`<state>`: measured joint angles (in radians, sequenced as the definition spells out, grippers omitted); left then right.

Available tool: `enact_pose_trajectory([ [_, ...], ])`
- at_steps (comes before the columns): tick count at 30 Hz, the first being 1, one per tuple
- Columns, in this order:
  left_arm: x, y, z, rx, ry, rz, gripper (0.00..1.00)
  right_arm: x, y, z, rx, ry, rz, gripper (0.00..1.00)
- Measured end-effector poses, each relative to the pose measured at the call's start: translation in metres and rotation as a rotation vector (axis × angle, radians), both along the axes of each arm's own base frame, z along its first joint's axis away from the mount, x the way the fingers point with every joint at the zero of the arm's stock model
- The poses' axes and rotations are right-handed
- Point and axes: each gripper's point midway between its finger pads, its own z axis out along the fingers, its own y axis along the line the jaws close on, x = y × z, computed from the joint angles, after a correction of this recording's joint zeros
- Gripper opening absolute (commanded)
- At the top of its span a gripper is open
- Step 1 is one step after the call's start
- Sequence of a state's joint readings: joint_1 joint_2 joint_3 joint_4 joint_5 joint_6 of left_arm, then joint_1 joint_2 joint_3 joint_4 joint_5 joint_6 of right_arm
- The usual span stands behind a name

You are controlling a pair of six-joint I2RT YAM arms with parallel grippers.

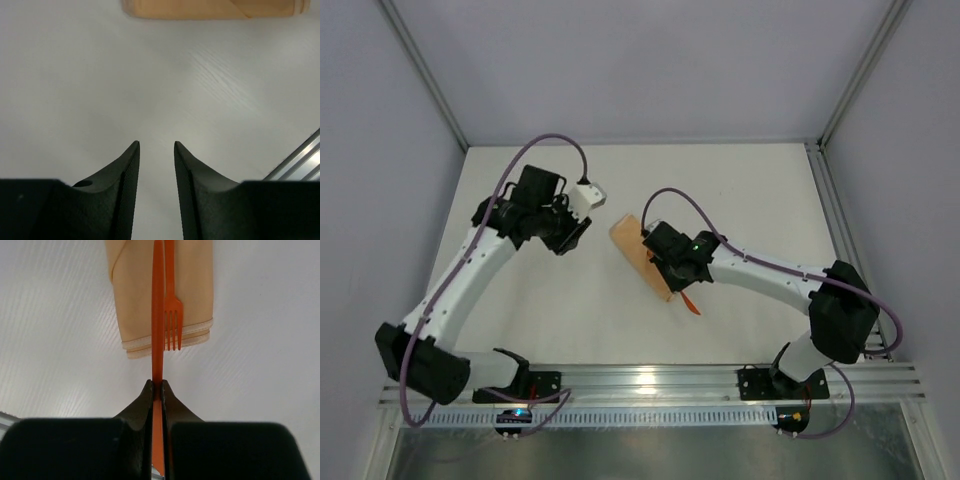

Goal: Fold the napkin into a case and place the utensils inside
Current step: Insert the knife into the folded napkin.

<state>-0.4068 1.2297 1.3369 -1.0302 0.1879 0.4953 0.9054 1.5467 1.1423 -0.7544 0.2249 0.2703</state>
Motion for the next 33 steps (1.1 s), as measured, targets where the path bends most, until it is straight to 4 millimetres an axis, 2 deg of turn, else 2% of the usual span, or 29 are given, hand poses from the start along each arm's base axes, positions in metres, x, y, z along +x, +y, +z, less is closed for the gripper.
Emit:
enact_pose_trajectory([
  [3, 0.026, -0.022, -0.038, -0.062, 0.144, 0.118, 0.43, 0.008, 0.000, -0.012, -0.013, 0.014, 0.003, 0.03],
  [8, 0.071, -0.049, -0.091, -0.175, 0.269, 0.286, 0.43, 0.013, 0.007, -0.036, -0.050, 0.066, 0.027, 0.03],
  [11, 0.096, -0.052, -0.116, -0.249, 0.282, 0.385, 0.43, 0.017, 0.016, -0.041, -0.054, 0.085, 0.044, 0.03],
  [13, 0.105, -0.052, -0.128, -0.285, 0.283, 0.430, 0.44, 0.019, 0.020, -0.043, -0.051, 0.091, 0.049, 0.03],
  [20, 0.135, -0.069, -0.160, -0.375, 0.296, 0.503, 0.43, 0.023, 0.025, -0.050, -0.073, 0.111, 0.053, 0.03],
  [25, 0.138, -0.072, -0.189, -0.372, 0.345, 0.538, 0.43, 0.020, 0.020, -0.052, -0.098, 0.127, 0.050, 0.03],
  [33, 0.144, -0.078, -0.186, -0.393, 0.323, 0.518, 0.40, 0.012, 0.011, -0.047, -0.102, 0.137, 0.037, 0.03],
])
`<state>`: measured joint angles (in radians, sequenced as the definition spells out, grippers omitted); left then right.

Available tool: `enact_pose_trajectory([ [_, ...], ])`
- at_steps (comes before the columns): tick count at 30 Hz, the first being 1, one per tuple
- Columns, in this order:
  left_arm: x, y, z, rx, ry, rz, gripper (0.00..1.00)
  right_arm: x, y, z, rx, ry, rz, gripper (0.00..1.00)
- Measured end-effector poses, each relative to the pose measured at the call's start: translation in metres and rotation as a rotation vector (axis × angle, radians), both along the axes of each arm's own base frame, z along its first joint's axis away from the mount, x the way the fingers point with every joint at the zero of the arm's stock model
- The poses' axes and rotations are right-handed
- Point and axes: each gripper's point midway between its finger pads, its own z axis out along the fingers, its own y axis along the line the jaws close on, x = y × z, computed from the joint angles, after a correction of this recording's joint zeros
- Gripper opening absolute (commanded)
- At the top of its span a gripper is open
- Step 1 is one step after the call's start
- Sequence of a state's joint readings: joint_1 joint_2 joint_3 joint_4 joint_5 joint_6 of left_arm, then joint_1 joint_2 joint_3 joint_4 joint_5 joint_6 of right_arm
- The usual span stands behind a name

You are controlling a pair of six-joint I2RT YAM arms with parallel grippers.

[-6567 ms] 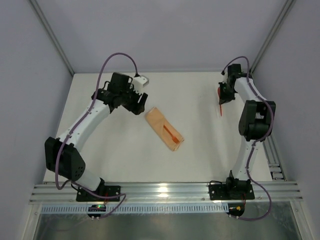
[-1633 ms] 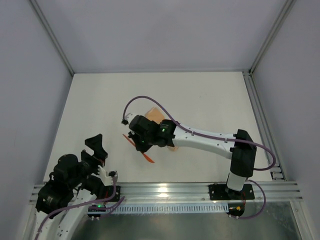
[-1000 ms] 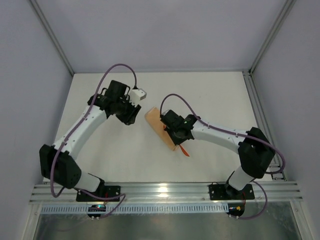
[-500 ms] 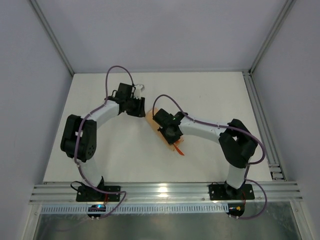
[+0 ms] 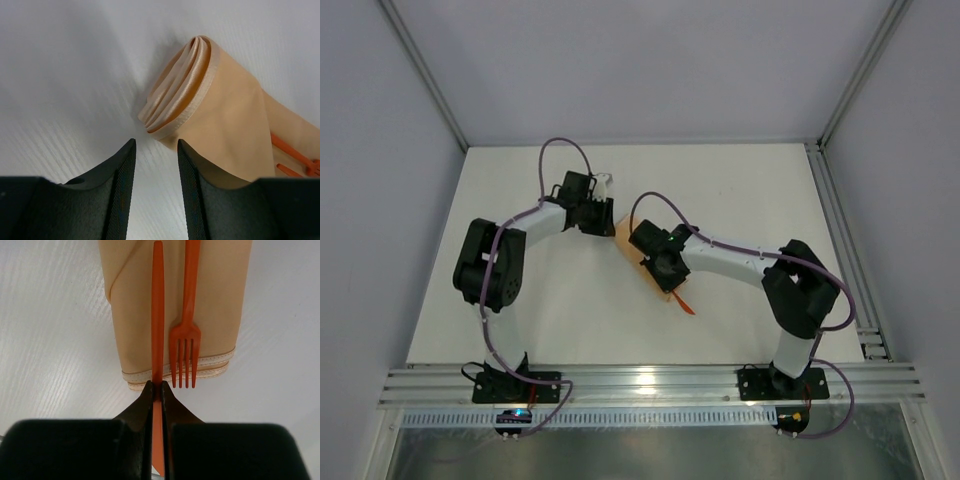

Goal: Fold the napkin into a case and place the utensils inside
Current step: Insert the knife into the folded napkin.

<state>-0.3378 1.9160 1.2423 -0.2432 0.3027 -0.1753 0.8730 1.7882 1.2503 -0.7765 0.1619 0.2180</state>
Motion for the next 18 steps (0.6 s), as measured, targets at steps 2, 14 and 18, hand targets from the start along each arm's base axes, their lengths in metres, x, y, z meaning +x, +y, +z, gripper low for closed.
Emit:
enact_pose_trajectory([
  [2, 0.000, -0.001, 0.000, 0.001, -0.002, -0.006, 0.40, -0.002, -0.002, -0.001, -0.006, 0.006, -0.002, 0.03],
  [14, 0.001, -0.006, -0.015, 0.013, 0.001, -0.031, 0.36, 0.016, 0.014, -0.003, -0.037, 0.005, 0.025, 0.03],
  [18, 0.001, -0.006, -0.015, 0.015, -0.002, -0.035, 0.32, 0.029, 0.029, -0.005, -0.037, 0.005, 0.041, 0.03],
])
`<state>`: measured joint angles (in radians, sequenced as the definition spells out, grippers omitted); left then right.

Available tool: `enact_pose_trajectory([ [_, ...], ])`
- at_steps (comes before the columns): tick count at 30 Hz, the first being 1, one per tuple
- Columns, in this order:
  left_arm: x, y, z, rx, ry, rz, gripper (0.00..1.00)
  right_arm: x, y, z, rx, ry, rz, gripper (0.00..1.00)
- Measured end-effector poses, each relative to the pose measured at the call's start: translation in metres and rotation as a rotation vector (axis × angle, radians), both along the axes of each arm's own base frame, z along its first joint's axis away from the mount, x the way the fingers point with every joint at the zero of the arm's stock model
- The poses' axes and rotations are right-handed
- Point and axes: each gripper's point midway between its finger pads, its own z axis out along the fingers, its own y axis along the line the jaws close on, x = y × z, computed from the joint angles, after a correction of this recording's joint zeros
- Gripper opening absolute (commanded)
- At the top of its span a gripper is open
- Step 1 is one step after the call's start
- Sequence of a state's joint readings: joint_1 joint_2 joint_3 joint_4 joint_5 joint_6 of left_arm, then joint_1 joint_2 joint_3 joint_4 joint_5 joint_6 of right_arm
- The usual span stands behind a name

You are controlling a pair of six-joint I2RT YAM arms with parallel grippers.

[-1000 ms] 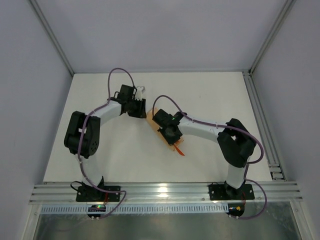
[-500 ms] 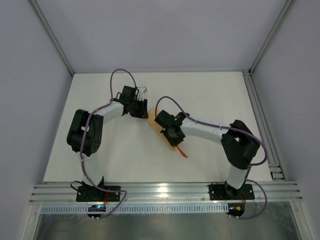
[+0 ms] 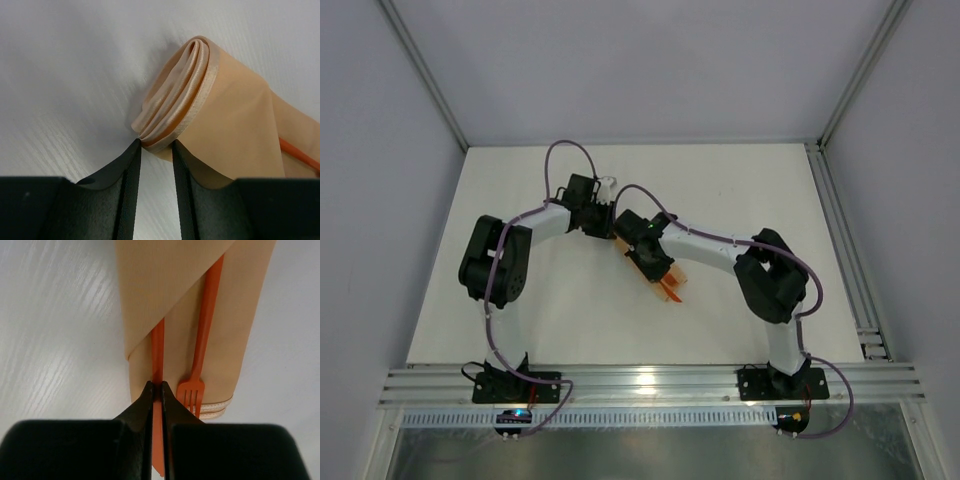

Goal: Fold the napkin into a case and place the utensils inside
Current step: Insert the knife into the folded napkin.

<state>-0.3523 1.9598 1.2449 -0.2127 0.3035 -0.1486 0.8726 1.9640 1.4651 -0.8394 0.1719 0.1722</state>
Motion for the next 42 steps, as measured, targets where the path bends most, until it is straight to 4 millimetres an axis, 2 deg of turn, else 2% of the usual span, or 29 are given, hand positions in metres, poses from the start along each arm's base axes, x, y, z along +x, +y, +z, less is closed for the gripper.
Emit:
enact_pose_trajectory([
  [8, 0.000, 0.000, -0.001, 0.000, -0.001, -0.005, 0.30, 0.012, 0.004, -0.014, -0.020, 0.039, -0.007, 0.03],
  [14, 0.000, -0.001, 0.000, -0.001, -0.001, -0.005, 0.30, 0.027, 0.014, -0.011, 0.013, 0.007, -0.017, 0.03],
  [23, 0.000, -0.001, 0.000, -0.003, -0.003, -0.010, 0.29, 0.038, 0.024, -0.016, 0.030, -0.010, -0.020, 0.03],
  [42, 0.000, -0.002, 0.000, -0.006, -0.010, -0.031, 0.29, 0.059, 0.033, -0.014, 0.059, -0.083, -0.039, 0.07],
])
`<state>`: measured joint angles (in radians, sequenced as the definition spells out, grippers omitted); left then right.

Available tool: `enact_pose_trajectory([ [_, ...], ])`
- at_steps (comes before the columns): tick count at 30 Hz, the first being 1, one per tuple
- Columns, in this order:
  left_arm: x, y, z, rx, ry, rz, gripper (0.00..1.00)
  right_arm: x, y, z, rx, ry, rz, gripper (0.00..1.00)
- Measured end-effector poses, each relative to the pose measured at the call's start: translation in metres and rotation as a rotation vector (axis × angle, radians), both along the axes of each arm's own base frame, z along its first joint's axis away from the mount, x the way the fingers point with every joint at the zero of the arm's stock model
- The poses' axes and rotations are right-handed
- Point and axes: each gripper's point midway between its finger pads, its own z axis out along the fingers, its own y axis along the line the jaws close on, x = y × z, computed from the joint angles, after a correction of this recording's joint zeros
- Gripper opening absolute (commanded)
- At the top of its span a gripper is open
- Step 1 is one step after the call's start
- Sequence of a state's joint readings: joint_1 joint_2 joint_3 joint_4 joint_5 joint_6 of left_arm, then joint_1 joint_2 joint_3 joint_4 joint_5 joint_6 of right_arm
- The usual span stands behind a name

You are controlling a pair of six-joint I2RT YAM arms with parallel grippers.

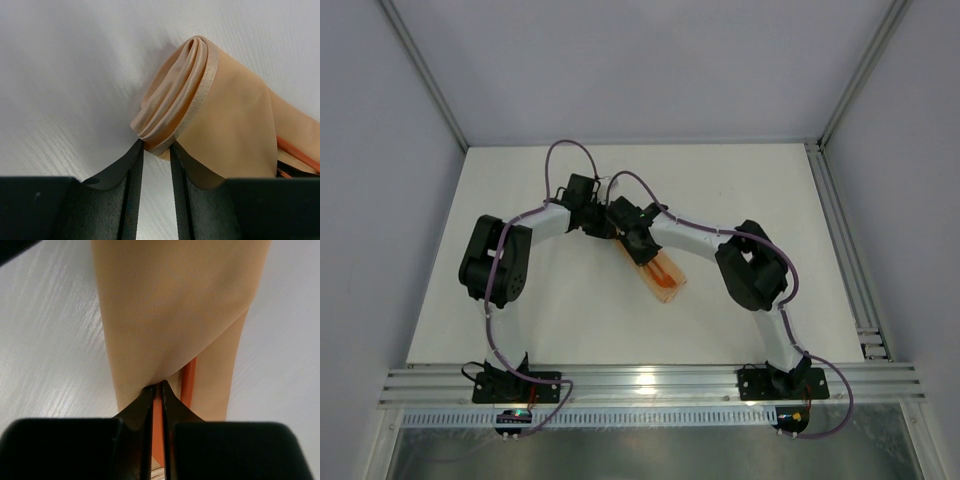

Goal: Fold the napkin into a case and place the utensils inside
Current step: Insert the knife into the folded napkin, then move the smaller rectangle folded napkin to the corner of the board.

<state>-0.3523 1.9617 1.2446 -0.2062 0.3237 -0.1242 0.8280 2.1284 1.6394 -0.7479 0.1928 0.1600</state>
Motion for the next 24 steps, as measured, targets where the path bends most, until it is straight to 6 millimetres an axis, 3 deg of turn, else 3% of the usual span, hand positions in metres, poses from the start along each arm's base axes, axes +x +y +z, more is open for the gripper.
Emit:
enact_pose_trajectory([
  [5, 0.000, 0.000, 0.000, 0.000, 0.000, 0.000, 0.29, 0.003, 0.002, -0.004, 0.003, -0.002, -0.001, 0.11],
  [8, 0.000, 0.000, 0.000, 0.000, 0.000, -0.001, 0.29, 0.003, 0.003, -0.004, 0.006, -0.003, -0.004, 0.29],
  [11, 0.000, 0.000, 0.000, 0.000, -0.001, -0.001, 0.29, 0.003, 0.002, -0.003, 0.002, -0.006, -0.002, 0.39],
  [17, 0.000, 0.000, 0.000, 0.001, -0.004, -0.002, 0.29, 0.004, -0.002, 0.002, 0.002, -0.012, -0.008, 0.47],
  [20, 0.001, 0.000, 0.000, 0.003, -0.005, -0.003, 0.29, 0.001, -0.005, 0.017, 0.013, -0.023, -0.007, 0.50],
  [24, 0.001, 0.000, 0.000, 0.003, -0.006, -0.004, 0.29, -0.002, -0.005, 0.055, 0.075, -0.059, 0.002, 0.51],
])
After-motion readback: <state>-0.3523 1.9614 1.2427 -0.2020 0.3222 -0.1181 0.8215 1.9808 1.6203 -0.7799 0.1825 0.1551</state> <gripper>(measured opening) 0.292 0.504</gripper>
